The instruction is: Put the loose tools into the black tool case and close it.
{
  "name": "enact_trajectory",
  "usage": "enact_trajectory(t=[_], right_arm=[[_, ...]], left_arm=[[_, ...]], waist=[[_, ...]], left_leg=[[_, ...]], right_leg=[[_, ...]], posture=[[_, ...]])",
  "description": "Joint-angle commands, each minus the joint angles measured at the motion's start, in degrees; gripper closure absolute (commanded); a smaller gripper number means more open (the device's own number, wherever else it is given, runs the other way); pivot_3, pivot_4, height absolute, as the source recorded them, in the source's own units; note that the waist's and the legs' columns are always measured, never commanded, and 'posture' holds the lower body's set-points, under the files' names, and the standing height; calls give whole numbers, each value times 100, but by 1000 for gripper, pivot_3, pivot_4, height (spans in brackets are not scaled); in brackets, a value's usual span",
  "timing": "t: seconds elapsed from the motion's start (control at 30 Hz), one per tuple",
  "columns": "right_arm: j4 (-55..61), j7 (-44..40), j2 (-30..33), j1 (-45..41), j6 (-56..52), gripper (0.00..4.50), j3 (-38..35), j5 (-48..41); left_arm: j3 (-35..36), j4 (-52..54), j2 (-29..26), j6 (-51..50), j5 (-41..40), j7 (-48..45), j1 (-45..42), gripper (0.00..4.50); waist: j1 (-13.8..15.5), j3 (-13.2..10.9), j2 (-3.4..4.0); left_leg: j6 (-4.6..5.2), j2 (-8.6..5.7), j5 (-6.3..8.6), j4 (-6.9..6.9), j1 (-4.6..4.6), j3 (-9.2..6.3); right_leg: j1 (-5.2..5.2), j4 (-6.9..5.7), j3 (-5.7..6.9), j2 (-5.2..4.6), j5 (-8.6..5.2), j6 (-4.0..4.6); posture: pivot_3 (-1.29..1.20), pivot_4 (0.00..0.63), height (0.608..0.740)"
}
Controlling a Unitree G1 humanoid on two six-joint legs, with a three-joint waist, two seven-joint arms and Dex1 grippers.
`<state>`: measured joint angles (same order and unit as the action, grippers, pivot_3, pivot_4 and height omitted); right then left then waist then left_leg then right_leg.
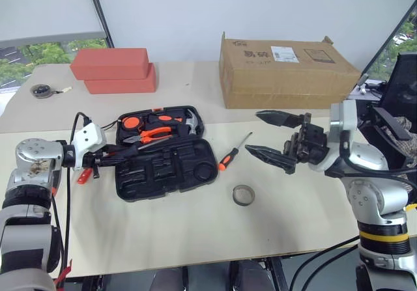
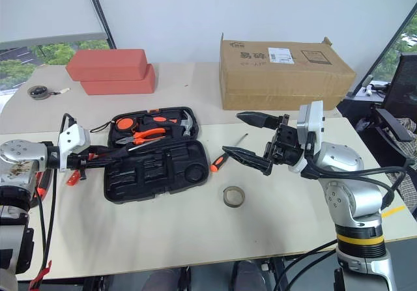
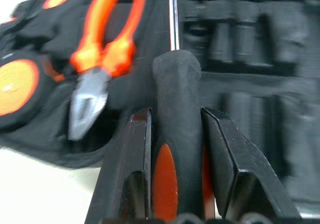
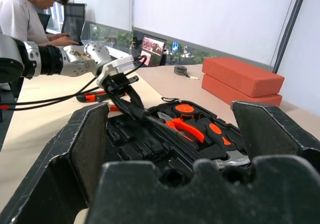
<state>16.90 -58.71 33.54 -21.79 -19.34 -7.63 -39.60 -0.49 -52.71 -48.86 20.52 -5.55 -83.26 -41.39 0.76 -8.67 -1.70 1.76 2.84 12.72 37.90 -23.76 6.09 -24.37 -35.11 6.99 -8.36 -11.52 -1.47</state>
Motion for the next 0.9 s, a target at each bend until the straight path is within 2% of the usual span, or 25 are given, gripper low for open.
enact_trajectory(t=[0.03, 0.2, 0.37, 0.9], right_arm=[[191, -18, 37, -37, 25, 0, -122, -154], [231, 2, 65, -29, 18, 0, -90, -105], [211, -52, 197, 76, 45, 0, -129, -9], [210, -55, 244, 133, 110, 0, -76, 117]], left_arm=[[-171, -275, 36, 365, 300, 121, -300, 3465], [-346, -614, 160, 737, 640, 370, -560, 3465], [-422, -677, 300, 824, 681, 192, -654, 3465], [-560, -725, 574, 504, 929, 314, -752, 3465]], waist=[[3, 0, 0], [16, 0, 0], [29, 0, 1], [44, 1, 1]], left_leg=[[0, 0, 0, 1, 0, 0], [1, 2, -1, 19, 1, -5], [3, 3, 0, 41, 0, -18], [8, 0, 2, 48, -1, -31]], right_leg=[[0, -1, -1, 0, 0, 0], [5, -13, 0, 0, -9, -15], [10, -22, 0, -1, -9, -16], [12, -31, -1, -3, -9, -17]], posture=[[0, 150, 713], [0, 150, 713], [0, 150, 713], [0, 150, 713]])
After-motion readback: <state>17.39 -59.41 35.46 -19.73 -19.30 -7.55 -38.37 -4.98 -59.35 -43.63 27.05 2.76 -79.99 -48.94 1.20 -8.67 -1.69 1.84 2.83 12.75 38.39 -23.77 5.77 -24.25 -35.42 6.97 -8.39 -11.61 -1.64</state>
